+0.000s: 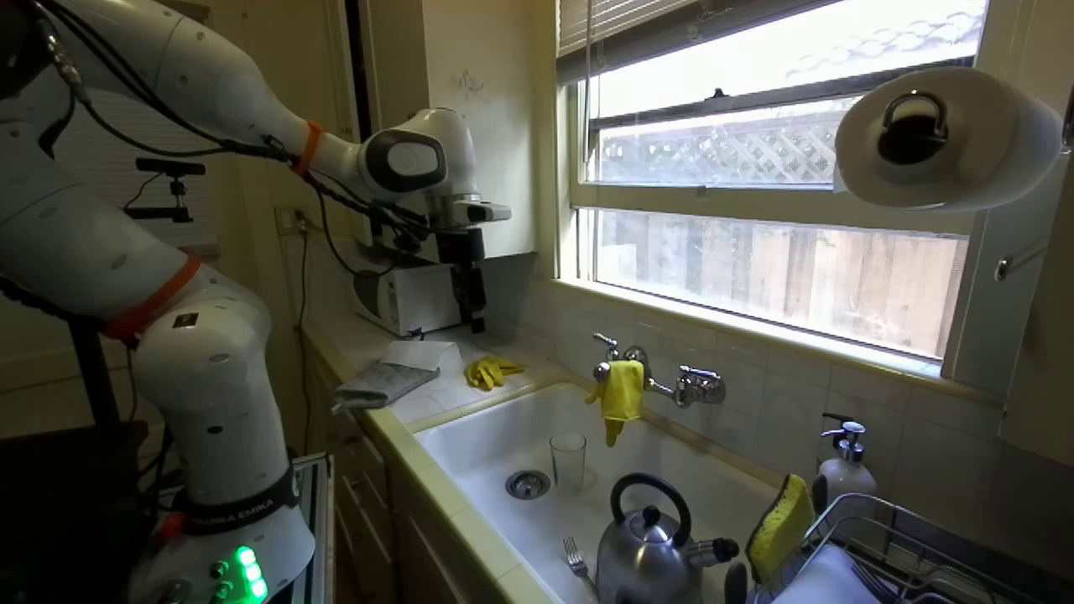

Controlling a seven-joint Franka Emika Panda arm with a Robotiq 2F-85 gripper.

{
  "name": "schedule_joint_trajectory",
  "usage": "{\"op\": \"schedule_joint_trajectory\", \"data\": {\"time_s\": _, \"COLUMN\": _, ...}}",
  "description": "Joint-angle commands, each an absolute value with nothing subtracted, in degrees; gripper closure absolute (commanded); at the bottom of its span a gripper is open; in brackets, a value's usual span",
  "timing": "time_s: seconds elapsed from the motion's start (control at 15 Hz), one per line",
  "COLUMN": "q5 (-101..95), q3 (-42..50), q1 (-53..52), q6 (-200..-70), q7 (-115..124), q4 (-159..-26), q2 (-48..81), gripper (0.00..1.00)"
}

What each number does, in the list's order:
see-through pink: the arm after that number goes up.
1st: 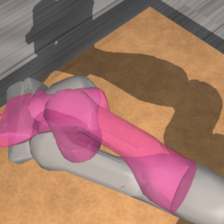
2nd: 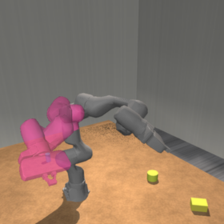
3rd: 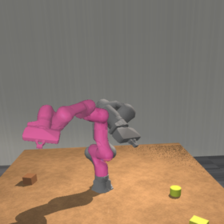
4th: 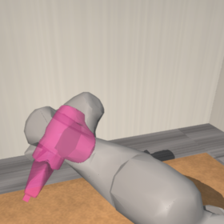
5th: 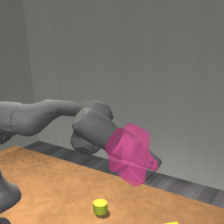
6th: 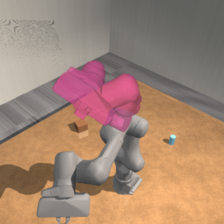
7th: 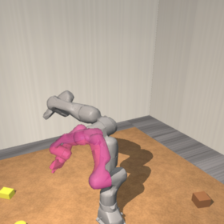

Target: Put the glove on the faucet

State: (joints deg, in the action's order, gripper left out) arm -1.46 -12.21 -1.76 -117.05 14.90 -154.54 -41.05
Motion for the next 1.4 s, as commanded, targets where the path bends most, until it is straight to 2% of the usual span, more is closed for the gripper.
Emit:
{"op": "schedule_joint_trajectory", "data": {"time_s": 0.0, "q5": -2.0, "q3": -10.4, "q1": -2.0, "q6": -120.3, "q7": 13.2, "q4": -152.6, "q2": -37.1, "gripper": 0.0}}
{"op": "schedule_joint_trajectory", "data": {"time_s": 0.2, "q5": -2.0, "q3": -7.8, "q1": -3.7, "q6": -127.2, "q7": 3.6, "q4": -146.3, "q2": -27.0, "gripper": 0.0}}
{"op": "schedule_joint_trajectory", "data": {"time_s": 0.4, "q5": -2.2, "q3": -7.5, "q1": -5.7, "q6": -128.6, "q7": -3.3, "q4": -138.7, "q2": -18.3, "gripper": 0.0}}
{"op": "schedule_joint_trajectory", "data": {"time_s": 0.73, "q5": -14.2, "q3": -14.8, "q1": -6.2, "q6": -126.3, "q7": 7.1, "q4": -127.0, "q2": -5.1, "gripper": 0.0}}
{"op": "schedule_joint_trajectory", "data": {"time_s": 0.8, "q5": -18.3, "q3": -15.5, "q1": -6.6, "q6": -125.2, "q7": 8.7, "q4": -125.5, "q2": -3.9, "gripper": 0.0}}
{"op": "schedule_joint_trajectory", "data": {"time_s": 0.87, "q5": -13.4, "q3": -13.1, "q1": -6.9, "q6": -128.0, "q7": 5.0, "q4": -129.6, "q2": -7.6, "gripper": 0.0}}
{"op": "schedule_joint_trajectory", "data": {"time_s": 1.2, "q5": -17.2, "q3": -14.1, "q1": -7.9, "q6": -127.1, "q7": 7.9, "q4": -126.1, "q2": -3.9, "gripper": 0.0}}
{"op": "schedule_joint_trajectory", "data": {"time_s": 1.33, "q5": -12.0, "q3": -13.1, "q1": -8.2, "q6": -136.1, "q7": -1.3, "q4": -126.5, "q2": -1.0, "gripper": 0.0}}
